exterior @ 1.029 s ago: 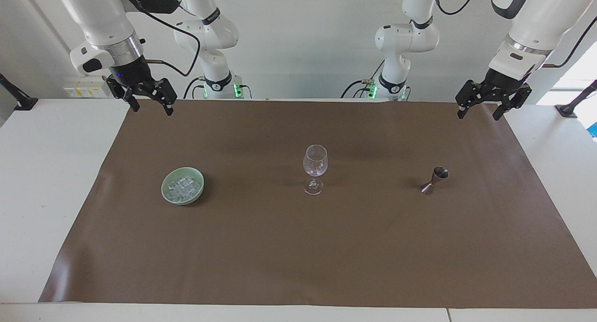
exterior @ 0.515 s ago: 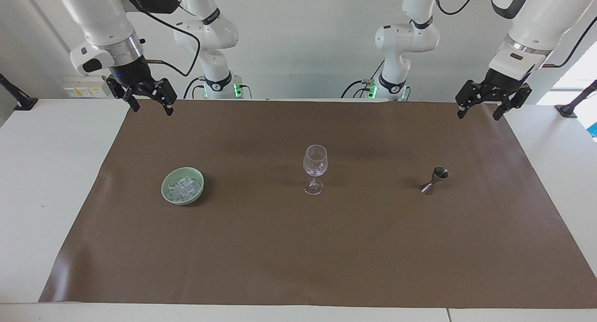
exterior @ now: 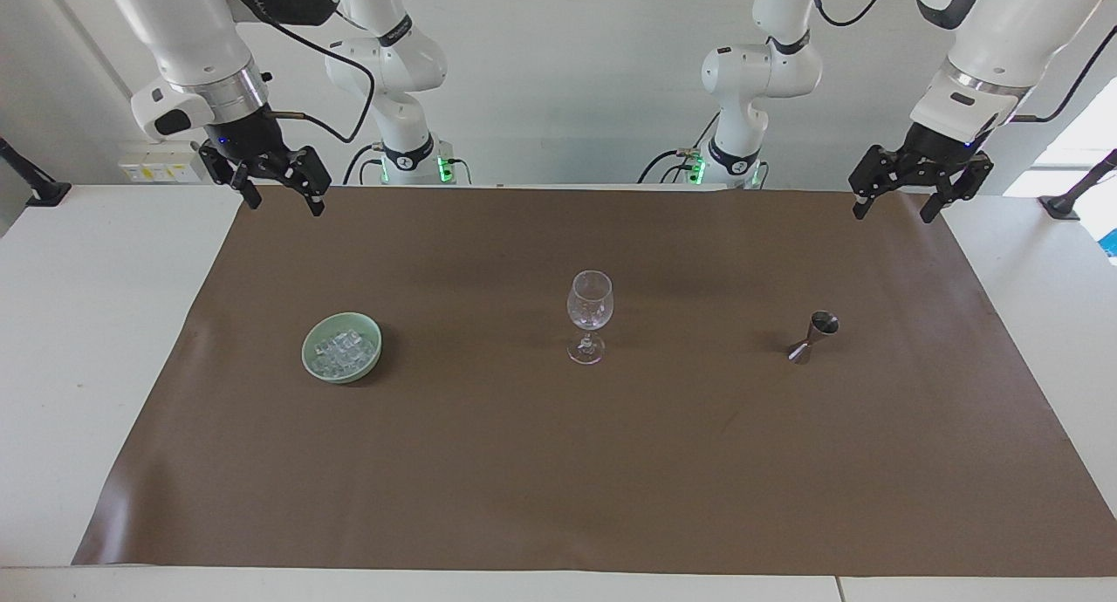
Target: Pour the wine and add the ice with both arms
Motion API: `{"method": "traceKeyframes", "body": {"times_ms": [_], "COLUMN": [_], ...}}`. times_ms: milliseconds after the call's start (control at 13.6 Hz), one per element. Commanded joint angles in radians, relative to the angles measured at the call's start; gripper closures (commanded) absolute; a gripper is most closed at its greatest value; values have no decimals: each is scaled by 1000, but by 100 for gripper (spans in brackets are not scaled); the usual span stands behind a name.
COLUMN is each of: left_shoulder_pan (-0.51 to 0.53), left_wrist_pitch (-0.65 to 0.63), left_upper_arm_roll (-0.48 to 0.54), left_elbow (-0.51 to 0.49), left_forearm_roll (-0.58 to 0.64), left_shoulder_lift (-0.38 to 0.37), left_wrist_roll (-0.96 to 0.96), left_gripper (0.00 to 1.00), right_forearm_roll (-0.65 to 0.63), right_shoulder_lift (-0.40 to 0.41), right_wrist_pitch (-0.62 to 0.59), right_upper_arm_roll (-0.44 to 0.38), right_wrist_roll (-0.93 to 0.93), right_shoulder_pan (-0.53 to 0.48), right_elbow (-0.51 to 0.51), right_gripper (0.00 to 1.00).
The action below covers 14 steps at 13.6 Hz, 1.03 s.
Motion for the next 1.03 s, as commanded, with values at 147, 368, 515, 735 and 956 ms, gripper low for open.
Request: {"method": "traceKeyframes", "body": {"times_ms": [147, 368, 515, 735, 956], "left_shoulder_pan": [-20, -20, -17, -9, -14], "left_wrist_pitch": [-16, -20, -20, -15, 0], "left_upper_arm_roll": [4, 4, 4, 4, 5], "left_elbow": [2, 7, 8, 10, -21], "left_forearm_roll": [0, -1, 0, -1, 0], "left_shoulder_lift": [-9, -8, -6, -6, -17], "left_wrist_roll": [-3, -3, -3, -1, -3], "left_gripper": [0, 0, 0, 0, 0], "right_forearm_roll": [-5, -5, -5, -5, -5], "right_shoulder_lift": [-16, -16, -16, -16, -16], "right_wrist_pitch": [0, 0, 0, 0, 0], "right_upper_arm_roll": [8, 8, 8, 10, 8], "right_wrist_roll": [-20, -20, -20, -20, -20], "right_shoulder_pan": [-10, -10, -10, -10, -10], "right_elbow": [-14, -15, -14, -15, -15], "right_gripper": [0, 0, 0, 0, 0]}}
